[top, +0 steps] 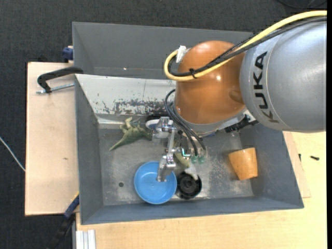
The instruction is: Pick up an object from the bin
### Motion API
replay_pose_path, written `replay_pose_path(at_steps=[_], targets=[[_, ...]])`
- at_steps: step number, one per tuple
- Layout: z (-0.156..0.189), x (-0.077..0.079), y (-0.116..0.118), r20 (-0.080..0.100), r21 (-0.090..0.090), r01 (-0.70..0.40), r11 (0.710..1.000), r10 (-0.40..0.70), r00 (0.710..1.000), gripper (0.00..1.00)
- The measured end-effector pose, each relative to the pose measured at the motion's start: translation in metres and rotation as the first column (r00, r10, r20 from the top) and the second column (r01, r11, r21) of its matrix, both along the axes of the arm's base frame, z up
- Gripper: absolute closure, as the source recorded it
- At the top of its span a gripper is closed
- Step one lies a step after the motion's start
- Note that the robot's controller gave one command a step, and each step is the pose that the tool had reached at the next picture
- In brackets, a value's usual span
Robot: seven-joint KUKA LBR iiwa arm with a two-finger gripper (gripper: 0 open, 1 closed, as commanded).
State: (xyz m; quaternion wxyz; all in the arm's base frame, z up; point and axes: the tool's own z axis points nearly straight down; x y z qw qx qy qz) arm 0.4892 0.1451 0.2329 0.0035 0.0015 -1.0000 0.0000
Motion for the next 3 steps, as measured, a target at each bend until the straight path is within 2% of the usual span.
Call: replay_pose_path(at_steps=[1,2,3], targets=[[-0.162,0.026,-0.055,0.013,0.003,-0.066,0.998,0.066,0.998,0.00],[-0.157,0.028,-0.051,0.021,0.008,-0.067,0.998,0.067,0.998,1.00],[-0.024,0.040,-0.064,0.022,0.000,-0.154,0.988,0.154,0.988,1.00]])
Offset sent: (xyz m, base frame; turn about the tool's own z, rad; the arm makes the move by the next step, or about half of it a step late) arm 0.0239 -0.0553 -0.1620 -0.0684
